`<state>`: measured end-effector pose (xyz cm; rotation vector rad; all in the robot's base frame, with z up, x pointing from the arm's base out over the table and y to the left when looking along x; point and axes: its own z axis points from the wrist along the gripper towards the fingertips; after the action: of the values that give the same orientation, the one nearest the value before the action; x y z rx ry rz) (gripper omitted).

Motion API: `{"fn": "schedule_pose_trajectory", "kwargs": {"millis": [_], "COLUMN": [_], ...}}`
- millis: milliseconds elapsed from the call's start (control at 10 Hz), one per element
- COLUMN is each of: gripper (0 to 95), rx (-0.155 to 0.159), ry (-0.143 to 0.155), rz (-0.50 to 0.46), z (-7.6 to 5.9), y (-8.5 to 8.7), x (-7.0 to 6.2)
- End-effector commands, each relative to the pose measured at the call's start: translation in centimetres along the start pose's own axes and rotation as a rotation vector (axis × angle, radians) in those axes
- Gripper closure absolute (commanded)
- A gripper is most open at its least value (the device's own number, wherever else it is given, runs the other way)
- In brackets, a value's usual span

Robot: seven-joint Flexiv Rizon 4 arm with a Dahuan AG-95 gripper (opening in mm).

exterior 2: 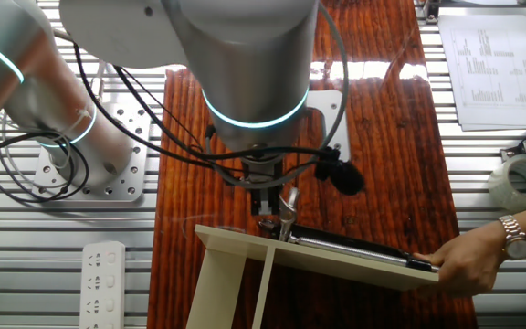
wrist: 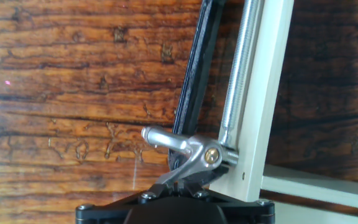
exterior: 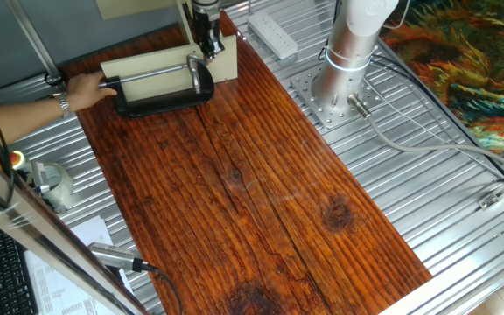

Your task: Turn off the water tap

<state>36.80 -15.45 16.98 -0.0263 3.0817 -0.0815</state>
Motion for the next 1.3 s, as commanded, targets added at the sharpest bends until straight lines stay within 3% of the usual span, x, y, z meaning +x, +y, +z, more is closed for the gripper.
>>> {"fn": "schedule_pose_trajectory", "kwargs": {"millis": [100,900,1100,1300], "gripper": [95.0,95.0,95.0,95.0], "rx": [-0.004,0.004,-0.003,-0.01], "ry": [-0.012,-0.049,-0.008,0.001], "rz": [0.008,-0.011,-0.006,-0.027], "z": [-0.2,0.2,-1.0,-1.5], "y": [0.4,0.6,1.2,1.3], "x": [-0.4,-1.3,0.4,2.5]}}
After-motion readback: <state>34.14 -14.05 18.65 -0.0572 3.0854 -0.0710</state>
